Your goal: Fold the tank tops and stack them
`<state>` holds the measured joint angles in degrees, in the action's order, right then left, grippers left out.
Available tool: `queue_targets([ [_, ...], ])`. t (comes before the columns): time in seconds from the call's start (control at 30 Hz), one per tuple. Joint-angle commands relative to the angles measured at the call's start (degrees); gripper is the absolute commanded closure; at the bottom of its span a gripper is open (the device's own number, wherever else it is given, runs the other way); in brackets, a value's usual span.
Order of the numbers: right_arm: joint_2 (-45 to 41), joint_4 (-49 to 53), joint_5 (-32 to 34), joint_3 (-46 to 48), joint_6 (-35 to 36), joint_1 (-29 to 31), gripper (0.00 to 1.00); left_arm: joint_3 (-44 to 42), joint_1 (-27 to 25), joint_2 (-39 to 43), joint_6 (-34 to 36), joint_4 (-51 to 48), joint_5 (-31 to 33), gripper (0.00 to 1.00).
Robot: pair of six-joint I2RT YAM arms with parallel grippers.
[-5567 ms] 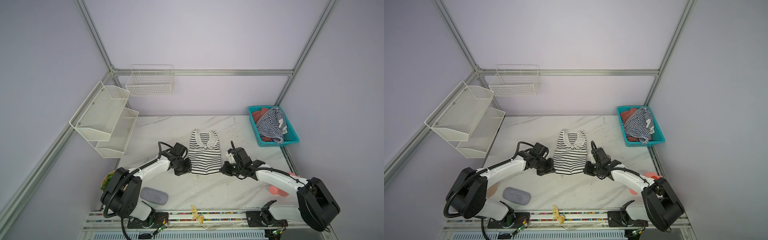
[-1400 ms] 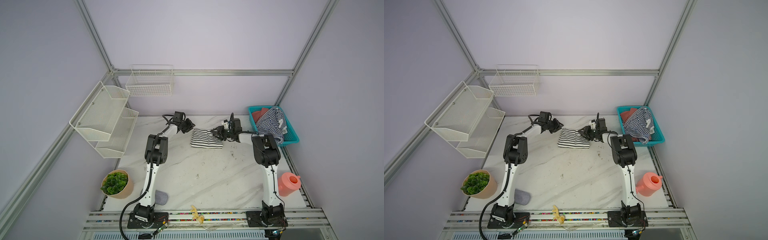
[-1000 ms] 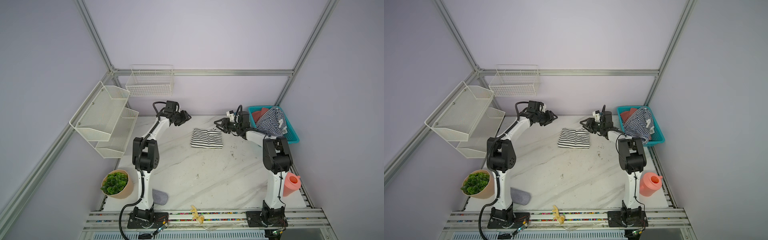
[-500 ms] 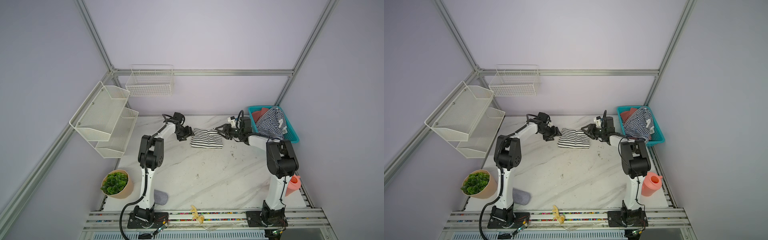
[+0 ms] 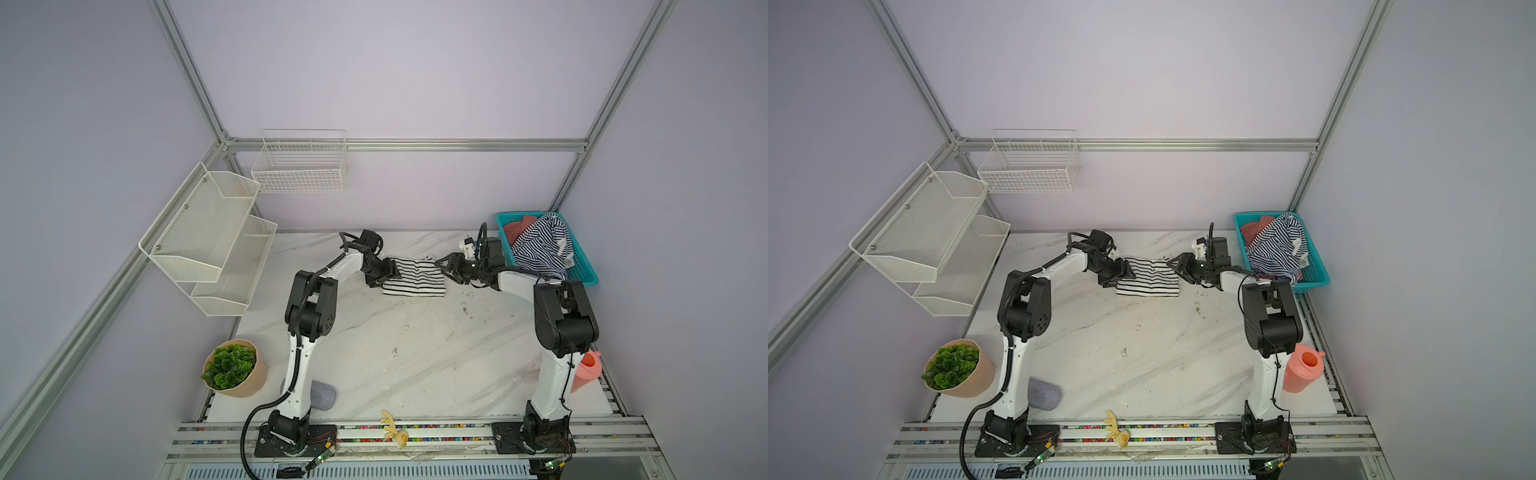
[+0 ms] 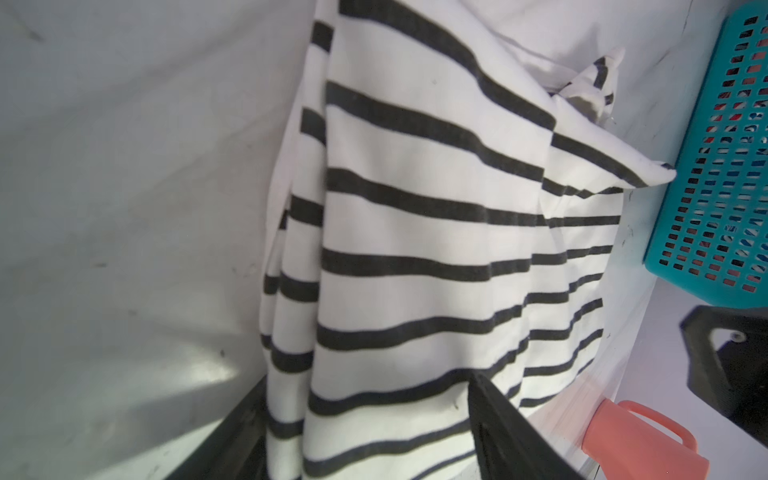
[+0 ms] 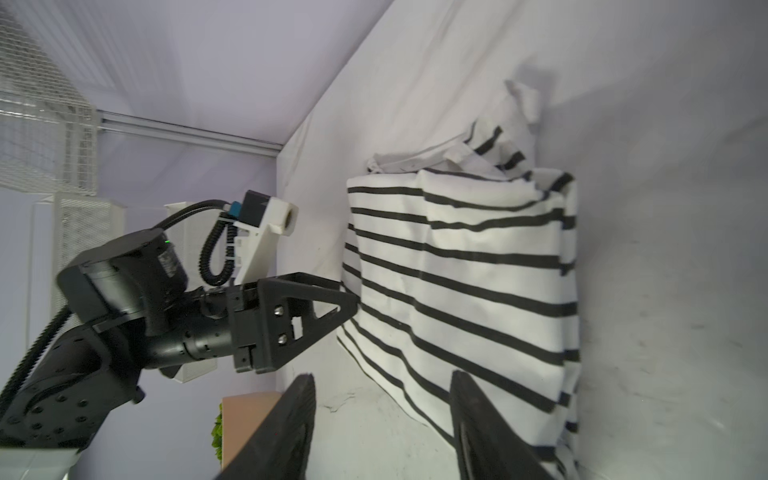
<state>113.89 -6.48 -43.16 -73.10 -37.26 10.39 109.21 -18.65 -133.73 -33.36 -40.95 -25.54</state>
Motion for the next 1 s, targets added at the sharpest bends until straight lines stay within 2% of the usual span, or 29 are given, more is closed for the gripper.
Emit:
queue_targets([
  [0.0,-1.19,10.42,9.06,-2.14,6.86,-0.22,0.44,1.33,-0.59,-2.54,-0.19,-0.8,0.4,0.28],
  [0.13,1.05,14.32,11.04,-2.55,11.12,-0.28,0.44,2.23,-0.75,-3.4,-0.82,-0.84,0.36,0.28],
  [0.23,3.18,14.11,10.62,-2.25,10.86,-0.1,0.44,3.05,-1.02,-4.11,-1.3,-0.86,0.23,0.3],
  [0.43,6.36,11.9,9.54,-1.43,9.9,0.45,0.47,3.94,-1.58,-5.17,-2.1,-0.82,0.14,0.36],
  [0.63,9.22,10.7,8.91,-1.53,9.24,2.03,0.48,3.47,-1.75,-6.1,-2.84,-0.85,0.23,0.49],
  [0.73,10.46,9.48,8.1,-1.42,8.54,2.91,0.48,3.38,-1.79,-6.57,-3.2,-0.76,0.55,0.61],
  [0.9,10.77,8.37,6.93,-0.71,8.52,3.55,0.48,3.46,-1.68,-6.83,-3.79,-0.82,2.78,0.95],
  [0.93,10.15,8.54,7.53,-0.51,8.58,3.51,0.48,3.52,-1.54,-6.86,-3.73,-0.91,3.22,1.0],
  [0.97,9.13,8.69,8.15,-0.15,8.73,3.45,0.47,3.72,-1.24,-6.8,-3.64,-1.13,3.68,1.0],
])
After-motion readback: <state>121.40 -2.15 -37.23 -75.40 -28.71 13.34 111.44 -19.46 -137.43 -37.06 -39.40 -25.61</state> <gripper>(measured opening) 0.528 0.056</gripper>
